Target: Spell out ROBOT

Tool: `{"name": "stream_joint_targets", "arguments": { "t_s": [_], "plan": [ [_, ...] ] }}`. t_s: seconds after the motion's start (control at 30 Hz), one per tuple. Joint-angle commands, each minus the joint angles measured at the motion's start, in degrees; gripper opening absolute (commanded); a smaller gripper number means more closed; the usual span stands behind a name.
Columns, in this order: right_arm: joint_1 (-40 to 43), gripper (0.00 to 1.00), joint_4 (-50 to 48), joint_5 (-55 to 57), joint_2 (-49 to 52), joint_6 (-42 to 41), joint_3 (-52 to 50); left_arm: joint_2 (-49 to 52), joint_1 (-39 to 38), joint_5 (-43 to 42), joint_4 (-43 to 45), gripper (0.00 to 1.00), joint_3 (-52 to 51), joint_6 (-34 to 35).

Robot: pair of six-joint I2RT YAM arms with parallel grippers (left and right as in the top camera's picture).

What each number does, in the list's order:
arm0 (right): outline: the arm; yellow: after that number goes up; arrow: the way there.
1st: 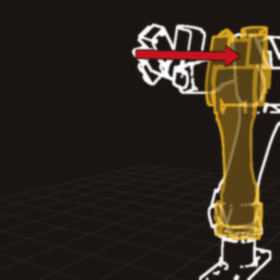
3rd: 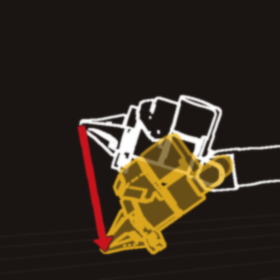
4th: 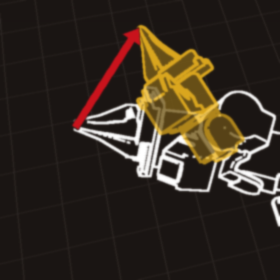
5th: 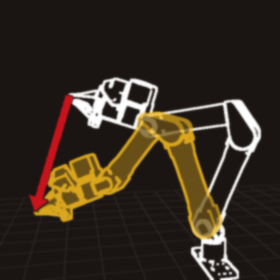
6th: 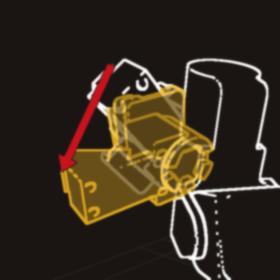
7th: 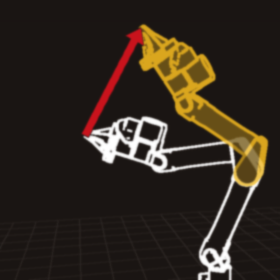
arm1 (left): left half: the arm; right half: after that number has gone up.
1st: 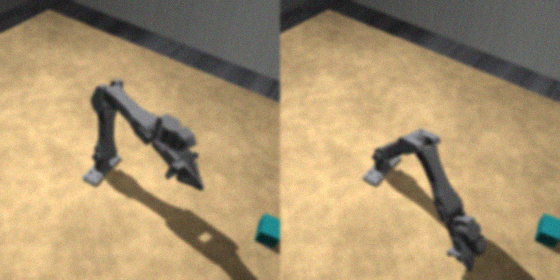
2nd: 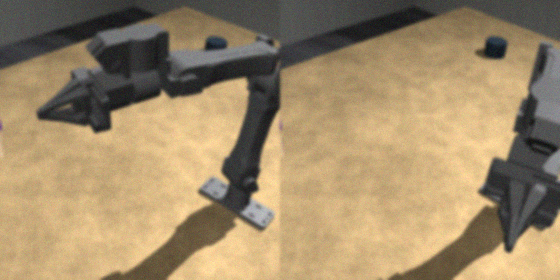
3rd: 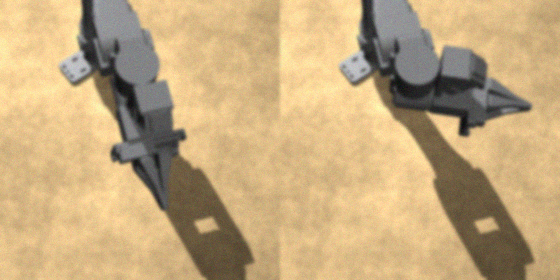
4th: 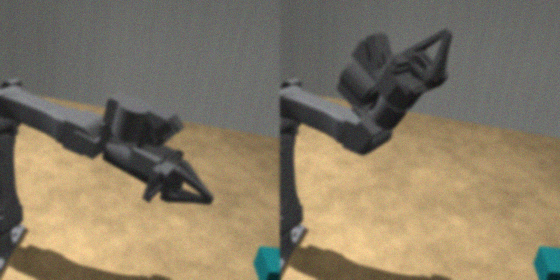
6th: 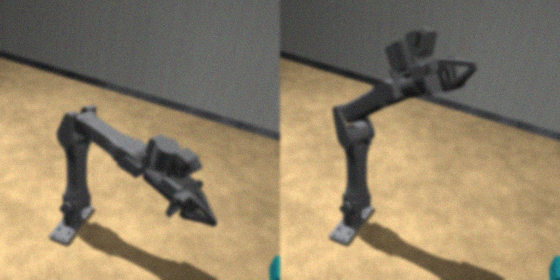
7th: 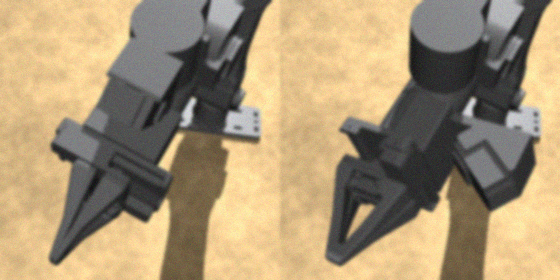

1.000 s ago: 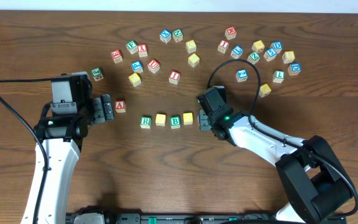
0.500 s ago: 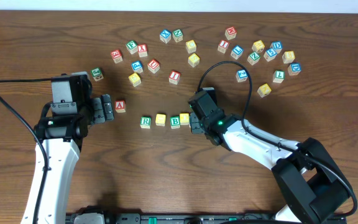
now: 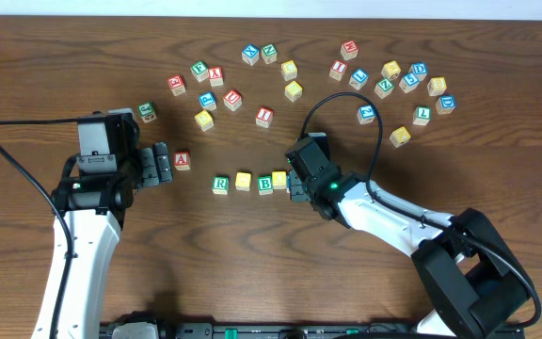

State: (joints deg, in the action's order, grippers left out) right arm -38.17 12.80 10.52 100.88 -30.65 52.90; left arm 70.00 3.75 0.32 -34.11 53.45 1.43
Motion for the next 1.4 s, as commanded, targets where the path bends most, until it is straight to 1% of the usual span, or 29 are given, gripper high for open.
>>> {"name": "stream_joint_targets", "arguments": {
  "t_s": [0.0, 0.33, 0.97, 1.03, 1.2, 1.37],
  "plan": [
    [-0.2, 0.04, 0.0, 0.2, 0.4, -1.1, 0.6, 0.0, 0.2, 0.1, -0.1, 0.96, 1.6, -0.2],
    [-0.2, 0.04, -1.7, -3.8, 0.4, -1.7, 0.6, 0.0, 0.2, 0.1, -0.1, 0.96, 1.6, -0.2],
    [-2.2, 0.04, -2.5, -3.1, 0.4, -1.9, 0.6, 0.0, 0.2, 0.1, -0.1, 0.96, 1.6, -0.2],
    [-2.2, 0.04, -2.3, -2.1, 0.4, -1.9, 0.6, 0.0, 0.2, 0.1, -0.1, 0.96, 1.6, -0.2],
    [-1.5, 0.06, -0.7, 4.4, 0.4, -1.8, 0.6, 0.0, 0.2, 0.1, -0.1, 0.96, 1.6, -0.2],
    [1.9, 0.04, -0.9, 4.6, 0.4, -0.3, 0.6, 0.0, 0.2, 0.1, -0.1, 0.96, 1.6, -0.2]
  ]
}}
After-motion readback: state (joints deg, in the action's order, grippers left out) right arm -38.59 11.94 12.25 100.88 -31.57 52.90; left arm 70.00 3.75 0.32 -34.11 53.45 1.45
